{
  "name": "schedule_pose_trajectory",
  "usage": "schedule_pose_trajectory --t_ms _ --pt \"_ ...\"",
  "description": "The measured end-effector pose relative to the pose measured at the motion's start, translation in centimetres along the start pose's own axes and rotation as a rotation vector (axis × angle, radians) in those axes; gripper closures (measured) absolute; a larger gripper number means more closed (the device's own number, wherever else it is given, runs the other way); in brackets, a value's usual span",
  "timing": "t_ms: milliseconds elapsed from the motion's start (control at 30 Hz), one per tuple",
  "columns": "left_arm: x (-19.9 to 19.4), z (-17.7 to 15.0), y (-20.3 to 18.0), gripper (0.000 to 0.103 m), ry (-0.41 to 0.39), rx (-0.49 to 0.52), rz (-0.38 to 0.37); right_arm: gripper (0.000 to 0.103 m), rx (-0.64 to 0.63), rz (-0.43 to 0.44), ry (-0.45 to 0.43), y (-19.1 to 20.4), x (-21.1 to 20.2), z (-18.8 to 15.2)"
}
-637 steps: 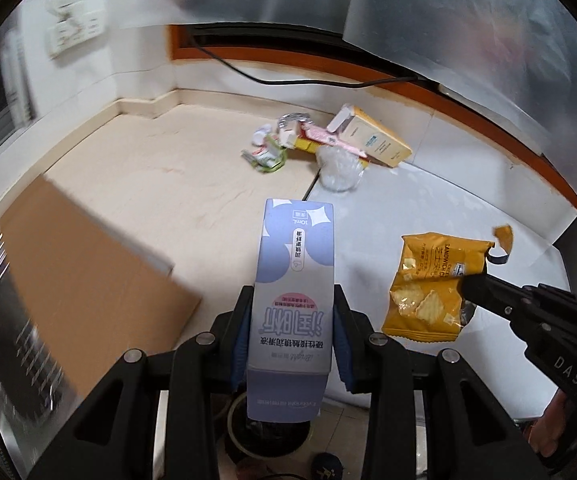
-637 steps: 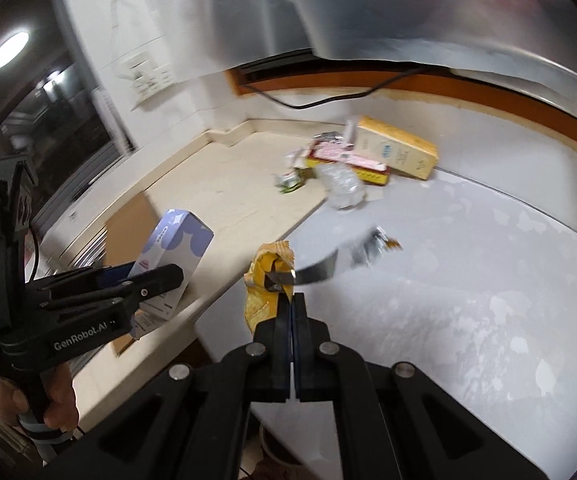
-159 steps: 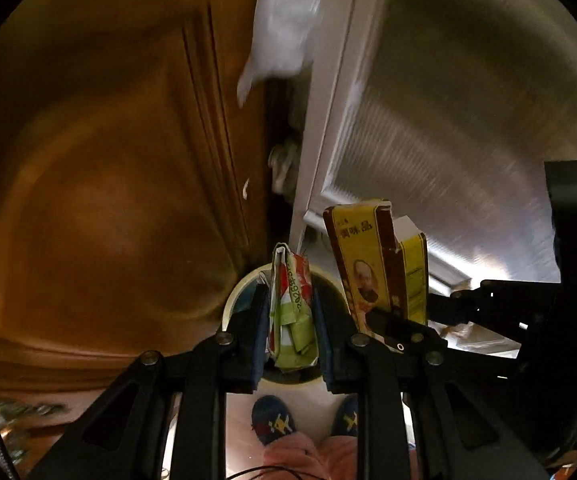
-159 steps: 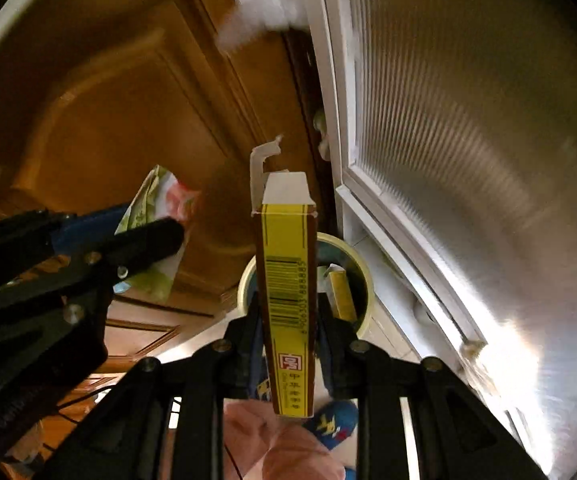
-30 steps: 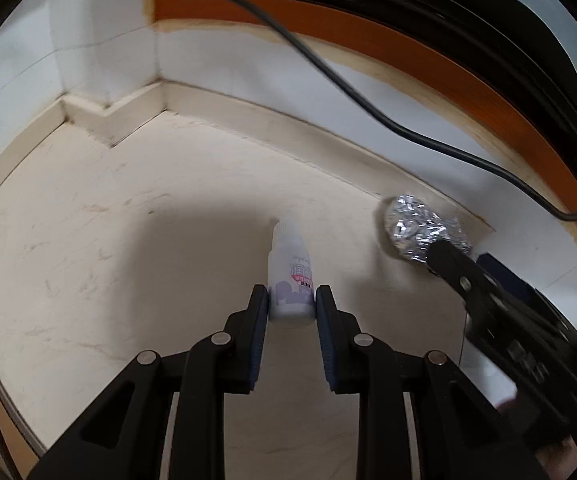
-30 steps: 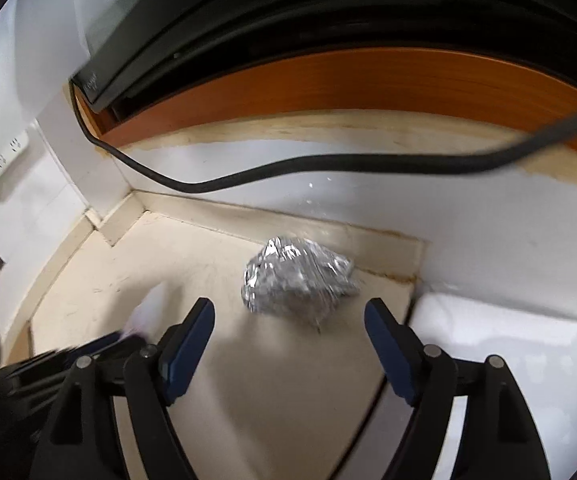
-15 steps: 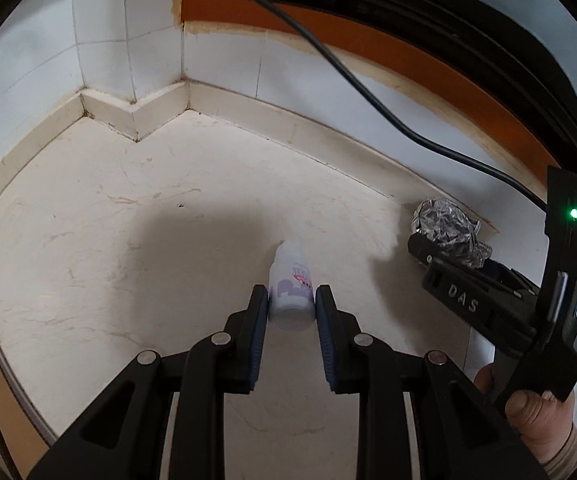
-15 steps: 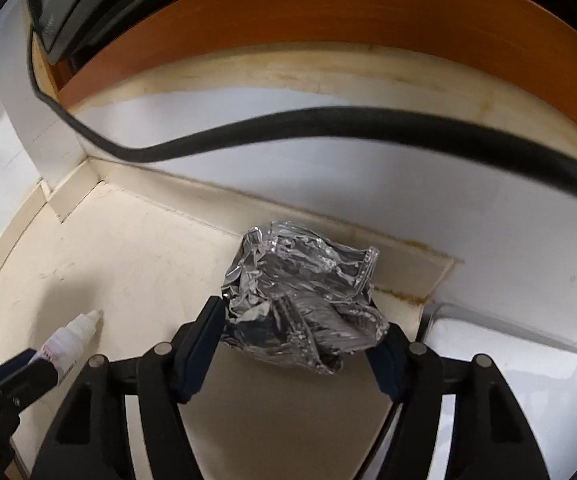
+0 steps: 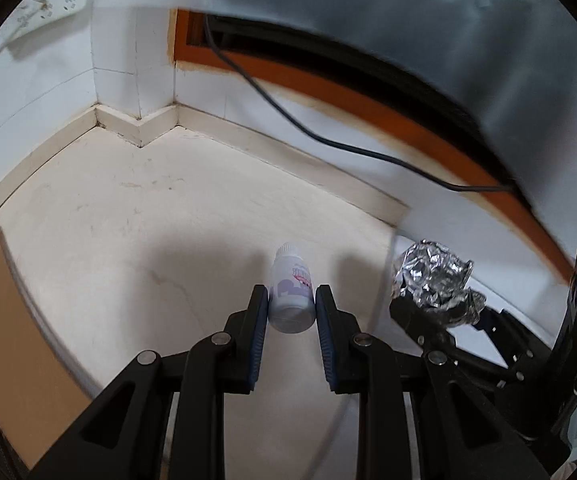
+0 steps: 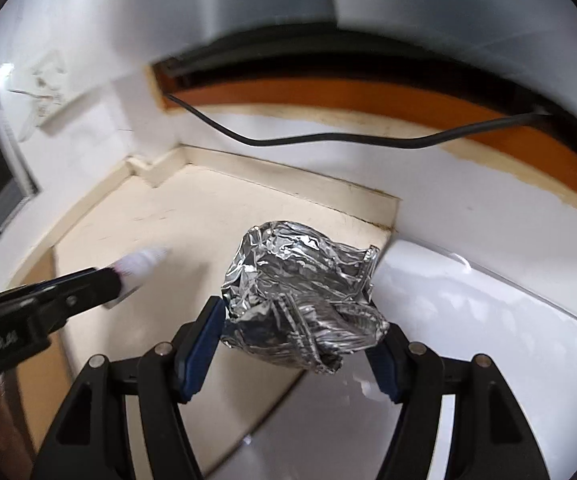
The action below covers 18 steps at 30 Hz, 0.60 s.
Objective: Collect trash
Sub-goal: 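Carry the white bottle and foil ball down to the floor bin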
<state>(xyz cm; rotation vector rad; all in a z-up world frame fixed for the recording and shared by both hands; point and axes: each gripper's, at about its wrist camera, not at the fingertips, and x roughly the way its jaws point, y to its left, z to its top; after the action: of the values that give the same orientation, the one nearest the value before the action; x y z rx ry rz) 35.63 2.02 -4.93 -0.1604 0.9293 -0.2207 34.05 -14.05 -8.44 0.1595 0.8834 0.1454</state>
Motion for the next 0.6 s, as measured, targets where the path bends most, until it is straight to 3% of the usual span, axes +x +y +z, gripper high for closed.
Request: schedule_pose_trajectory --t_ms 167,400,600 --pt "-5.1 -3.7 -2.2 0.081 -0.044 -0.014 -0.018 0.036 -0.024 0.062 -0.017 -0.8 -5.7 -2.7" --pt "-11.7 -10.8 -5.2 0.081 -0.11 -0.032 0.014 0.036 -0.062 0.149 -0.022 -2.3 -12.8 -7.0" --pt "-14.0 -16.9 -6.2 0.081 -0.077 -0.059 0.048 0.036 -0.149 0.227 0.013 -2.0 -16.2 -11.6"
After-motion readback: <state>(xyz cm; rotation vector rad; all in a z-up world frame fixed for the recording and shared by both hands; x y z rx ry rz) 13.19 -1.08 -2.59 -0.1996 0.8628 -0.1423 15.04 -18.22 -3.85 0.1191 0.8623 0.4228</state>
